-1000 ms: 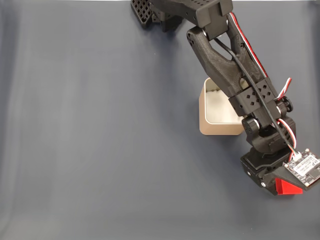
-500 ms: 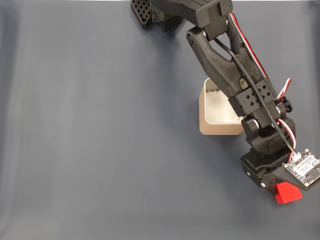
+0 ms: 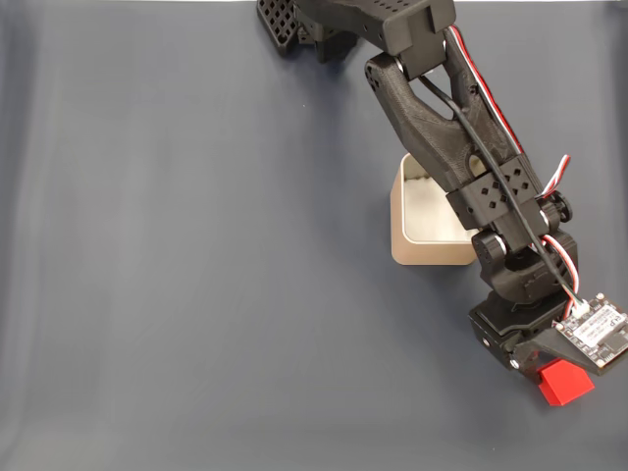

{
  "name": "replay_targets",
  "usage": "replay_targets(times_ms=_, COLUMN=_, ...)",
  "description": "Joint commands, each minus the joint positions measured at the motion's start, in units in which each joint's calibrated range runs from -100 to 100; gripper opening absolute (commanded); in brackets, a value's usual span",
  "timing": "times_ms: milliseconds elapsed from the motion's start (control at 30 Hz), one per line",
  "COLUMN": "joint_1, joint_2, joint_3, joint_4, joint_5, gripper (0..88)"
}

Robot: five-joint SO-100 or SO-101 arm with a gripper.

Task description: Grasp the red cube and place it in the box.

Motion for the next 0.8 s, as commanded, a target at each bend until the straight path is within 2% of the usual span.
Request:
replay_targets(times_ms=0, joint_1=0.7, joint_2=-1.0, joint_3=-2.8, joint_4=0.2, joint_5=0.2, gripper=18.0)
replay_targets(times_ms=433, joint_1=0.7, joint_2=-2.5, joint_3=-0.7, joint_4=0.3, joint_5=0.3, gripper=16.7)
replay_targets(times_ms=767, joint_1=0.9, joint_2=-14.2, joint_3=10.4, joint_4=0.3, joint_5=0.5, gripper=13.9)
